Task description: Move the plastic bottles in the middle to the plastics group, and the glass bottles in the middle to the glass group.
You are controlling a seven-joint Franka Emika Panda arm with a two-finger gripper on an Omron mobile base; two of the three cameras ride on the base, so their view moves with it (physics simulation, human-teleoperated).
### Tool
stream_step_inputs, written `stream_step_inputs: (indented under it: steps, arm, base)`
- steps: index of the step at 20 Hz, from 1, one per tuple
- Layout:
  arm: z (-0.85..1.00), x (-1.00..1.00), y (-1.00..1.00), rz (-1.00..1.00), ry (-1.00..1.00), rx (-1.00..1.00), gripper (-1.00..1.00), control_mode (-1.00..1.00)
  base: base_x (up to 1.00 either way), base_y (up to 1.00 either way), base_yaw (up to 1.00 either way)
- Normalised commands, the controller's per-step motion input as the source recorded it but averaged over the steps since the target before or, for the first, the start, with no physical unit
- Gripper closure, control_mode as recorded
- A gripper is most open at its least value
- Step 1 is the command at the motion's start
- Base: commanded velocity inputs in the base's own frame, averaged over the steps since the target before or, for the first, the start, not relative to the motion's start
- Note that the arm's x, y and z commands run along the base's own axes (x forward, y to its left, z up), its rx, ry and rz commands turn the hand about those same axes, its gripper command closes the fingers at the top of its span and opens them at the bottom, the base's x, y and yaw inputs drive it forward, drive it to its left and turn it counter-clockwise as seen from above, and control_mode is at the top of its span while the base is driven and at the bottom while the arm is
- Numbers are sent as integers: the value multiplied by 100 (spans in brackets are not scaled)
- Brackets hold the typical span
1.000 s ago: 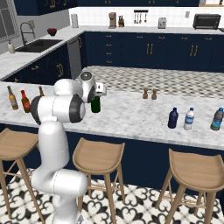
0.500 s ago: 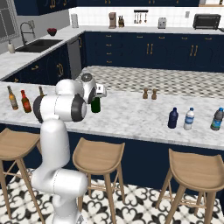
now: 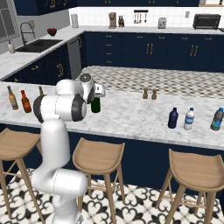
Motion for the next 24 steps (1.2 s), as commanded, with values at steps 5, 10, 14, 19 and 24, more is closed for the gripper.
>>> stream_step_inputs:
  steps: [5, 10, 14, 19, 24]
  arm:
    - [-10, 25, 0, 0, 0, 0, -100, -100]
    - [0, 24, 0, 0, 0, 0, -100, -100]
    - [-3, 23, 0, 0, 2, 0, -100, -100]
    - [-10, 3, 0, 0, 4, 0, -100, -100]
    - [-15, 2, 0, 0, 6, 0, -100, -100]
  base:
    - [0, 0, 0]
    - [0, 0, 0]
    - [0, 0, 0]
    - [0, 0, 0]
    - [0, 0, 0]
